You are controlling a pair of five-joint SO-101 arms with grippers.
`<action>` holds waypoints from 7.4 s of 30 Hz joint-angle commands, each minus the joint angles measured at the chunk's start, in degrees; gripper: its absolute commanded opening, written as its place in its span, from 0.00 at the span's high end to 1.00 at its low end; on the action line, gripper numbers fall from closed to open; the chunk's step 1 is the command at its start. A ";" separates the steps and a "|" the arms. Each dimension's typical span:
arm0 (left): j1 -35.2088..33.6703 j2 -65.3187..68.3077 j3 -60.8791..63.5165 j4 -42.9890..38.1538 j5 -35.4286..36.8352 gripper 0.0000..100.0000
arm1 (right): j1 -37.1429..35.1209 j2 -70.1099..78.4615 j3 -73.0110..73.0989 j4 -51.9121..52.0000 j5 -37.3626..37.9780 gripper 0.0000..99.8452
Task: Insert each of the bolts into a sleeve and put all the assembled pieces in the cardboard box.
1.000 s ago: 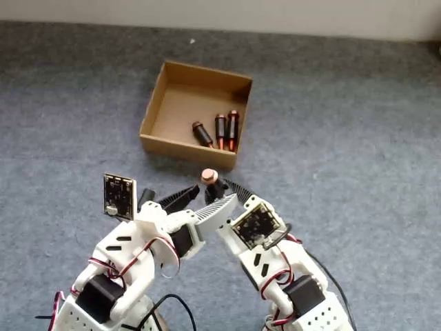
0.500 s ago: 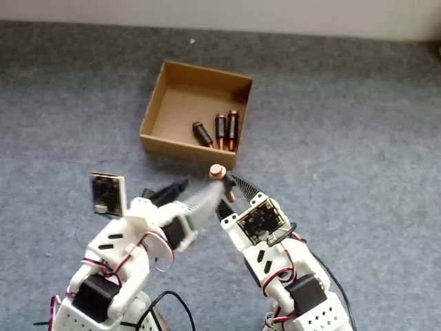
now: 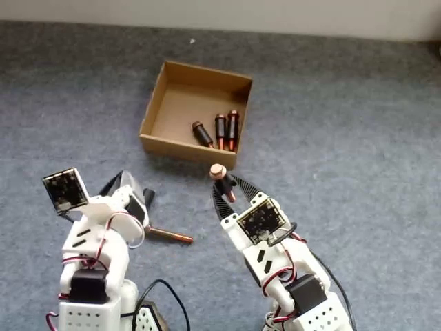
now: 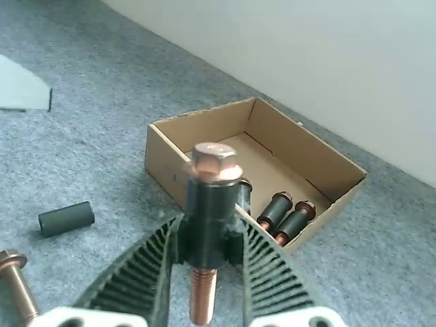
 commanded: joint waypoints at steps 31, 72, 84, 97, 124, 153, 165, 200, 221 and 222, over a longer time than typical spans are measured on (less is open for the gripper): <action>-2.95 -0.13 8.57 16.35 -24.18 0.99 | 7.16 23.08 -24.13 -10.59 4.13 0.99; -2.95 -0.13 8.57 16.35 -24.26 0.99 | 12.53 121.98 -82.15 -10.42 -3.08 0.89; -3.12 -0.22 8.57 16.35 -24.26 0.99 | 12.18 121.80 -99.91 20.79 -3.08 0.89; -19.38 -0.40 8.22 6.33 -24.26 0.99 | 8.13 121.80 -114.86 47.08 -3.16 0.89; -26.42 -0.31 8.57 2.64 -24.26 0.99 | -20.44 128.48 -113.36 38.20 -49.85 0.92; -26.42 -0.31 8.57 2.73 -24.26 0.99 | -21.41 140.26 -115.30 41.63 -51.43 0.85; -26.42 -0.22 8.57 2.73 -24.26 0.99 | -21.05 146.86 -128.04 51.74 -51.34 0.99; -21.76 -0.22 8.57 2.73 -24.09 0.99 | -9.80 121.98 -138.42 73.63 -38.24 0.99; -10.68 -0.31 8.57 2.73 -23.82 0.99 | 9.98 78.81 -74.07 36.44 -39.56 0.99; -9.89 -0.31 8.57 2.73 -23.82 0.99 | 11.74 77.49 -71.16 33.63 -41.14 0.99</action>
